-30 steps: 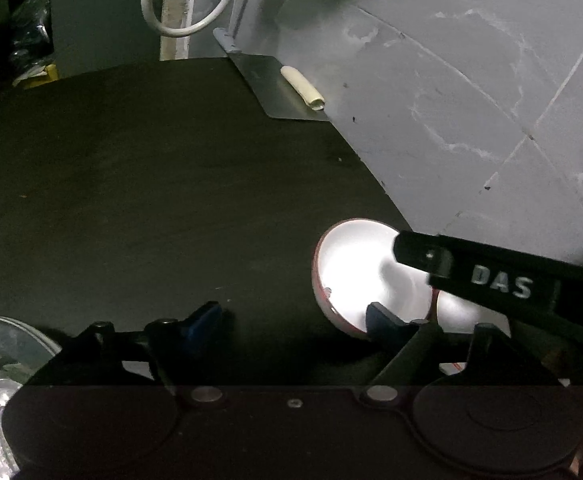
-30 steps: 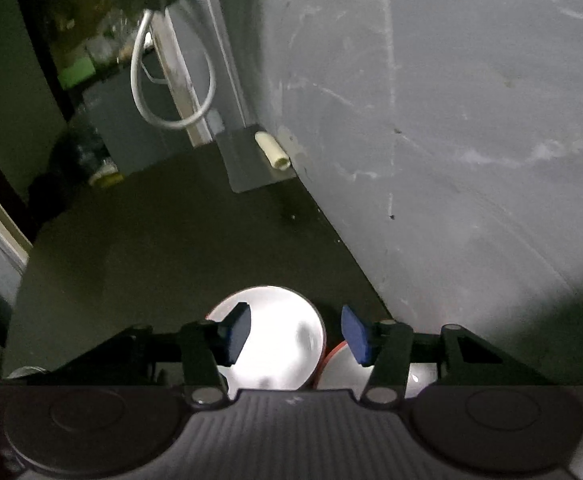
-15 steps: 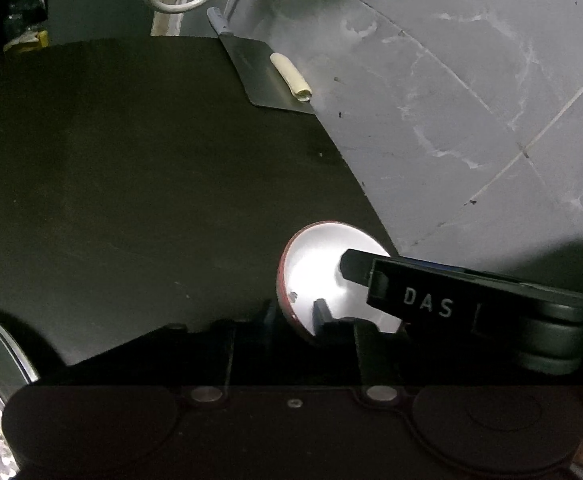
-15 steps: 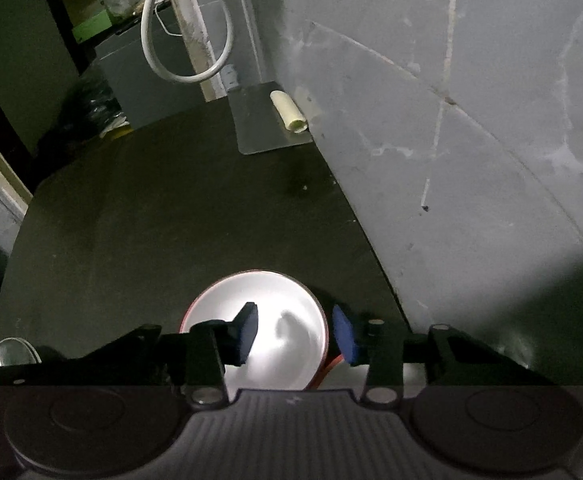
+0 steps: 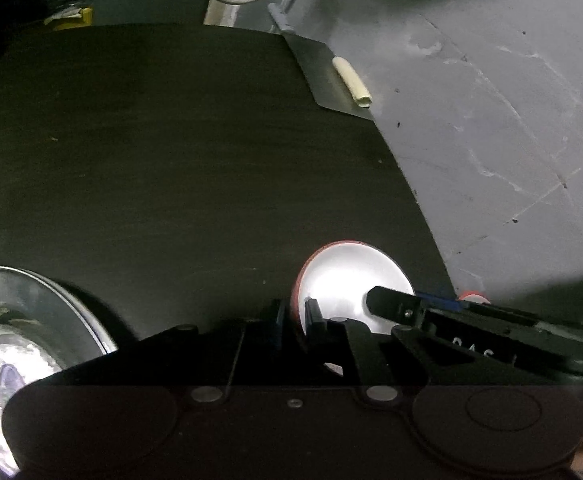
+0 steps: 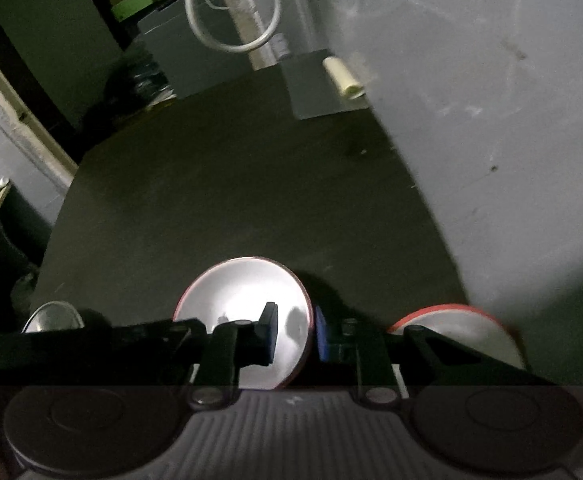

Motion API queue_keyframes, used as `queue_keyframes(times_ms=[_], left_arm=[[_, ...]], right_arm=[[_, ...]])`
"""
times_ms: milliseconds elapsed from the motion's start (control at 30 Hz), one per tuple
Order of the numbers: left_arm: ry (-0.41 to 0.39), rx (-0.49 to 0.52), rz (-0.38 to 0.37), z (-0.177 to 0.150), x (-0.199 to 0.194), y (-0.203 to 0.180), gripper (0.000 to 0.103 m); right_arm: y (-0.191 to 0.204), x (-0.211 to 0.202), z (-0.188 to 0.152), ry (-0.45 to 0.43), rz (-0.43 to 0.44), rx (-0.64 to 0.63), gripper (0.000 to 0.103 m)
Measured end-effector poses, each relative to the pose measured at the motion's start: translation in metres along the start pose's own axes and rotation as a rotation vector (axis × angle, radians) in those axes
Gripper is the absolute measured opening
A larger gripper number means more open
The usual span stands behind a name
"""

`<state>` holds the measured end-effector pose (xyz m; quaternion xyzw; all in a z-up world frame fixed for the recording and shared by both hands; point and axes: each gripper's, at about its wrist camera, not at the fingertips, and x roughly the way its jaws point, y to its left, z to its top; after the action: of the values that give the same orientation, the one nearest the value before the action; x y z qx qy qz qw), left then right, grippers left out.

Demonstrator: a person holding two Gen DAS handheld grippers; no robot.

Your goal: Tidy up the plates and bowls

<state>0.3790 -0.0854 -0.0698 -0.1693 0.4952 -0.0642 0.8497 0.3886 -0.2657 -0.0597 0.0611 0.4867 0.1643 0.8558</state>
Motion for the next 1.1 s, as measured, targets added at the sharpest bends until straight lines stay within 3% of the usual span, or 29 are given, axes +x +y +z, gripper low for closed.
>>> queue_keyframes(times_ms=[133,233,633,833,1100], left_arm=[[0.01,0.012,0.016,-0.001,-0.002,0.002,0.007],[0.006,-0.011,0.03,-0.003,-0.008,0.009,0.004],[-0.071,-0.059,-0.04,-0.014,-0.085,0.029,0.004],[-0.13,-0.083,-0.074,-0.042,-0.131,0.044,0.005],[-0.107,-0.155,-0.096,-0.097,-0.175,0.087,0.005]], right_arm=[[0.003,0.006,-0.004,0.02,0.028,0.003,0.019],[0.003,0.0,-0.006,0.019,0.057,0.023,0.008],[0.034,-0.057,-0.02,-0.047,0.113,0.018,0.009],[0.064,-0.086,-0.04,-0.055,0.131,0.002,0.009],[0.114,-0.108,-0.085,-0.002,0.157,-0.061,0.01]])
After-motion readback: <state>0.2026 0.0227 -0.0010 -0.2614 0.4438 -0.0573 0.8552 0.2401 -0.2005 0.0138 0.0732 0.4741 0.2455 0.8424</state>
